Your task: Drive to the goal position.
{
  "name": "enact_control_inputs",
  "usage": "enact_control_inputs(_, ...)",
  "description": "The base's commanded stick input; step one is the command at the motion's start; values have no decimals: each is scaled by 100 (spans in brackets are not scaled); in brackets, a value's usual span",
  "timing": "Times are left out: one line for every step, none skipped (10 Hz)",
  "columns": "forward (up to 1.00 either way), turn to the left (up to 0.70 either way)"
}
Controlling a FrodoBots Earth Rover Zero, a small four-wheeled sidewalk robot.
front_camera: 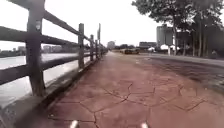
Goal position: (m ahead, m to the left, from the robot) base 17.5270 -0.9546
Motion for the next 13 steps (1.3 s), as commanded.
enact_control_inputs(70,0)
enact_control_inputs(70,0)
enact_control_inputs(70,0)
enact_control_inputs(70,0)
enact_control_inputs(70,0)
enact_control_inputs(70,0)
enact_control_inputs(70,0)
enact_control_inputs(70,0)
enact_control_inputs(70,0)
enact_control_inputs(70,0)
enact_control_inputs(70,0)
enact_control_inputs(70,0)
enact_control_inputs(70,0)
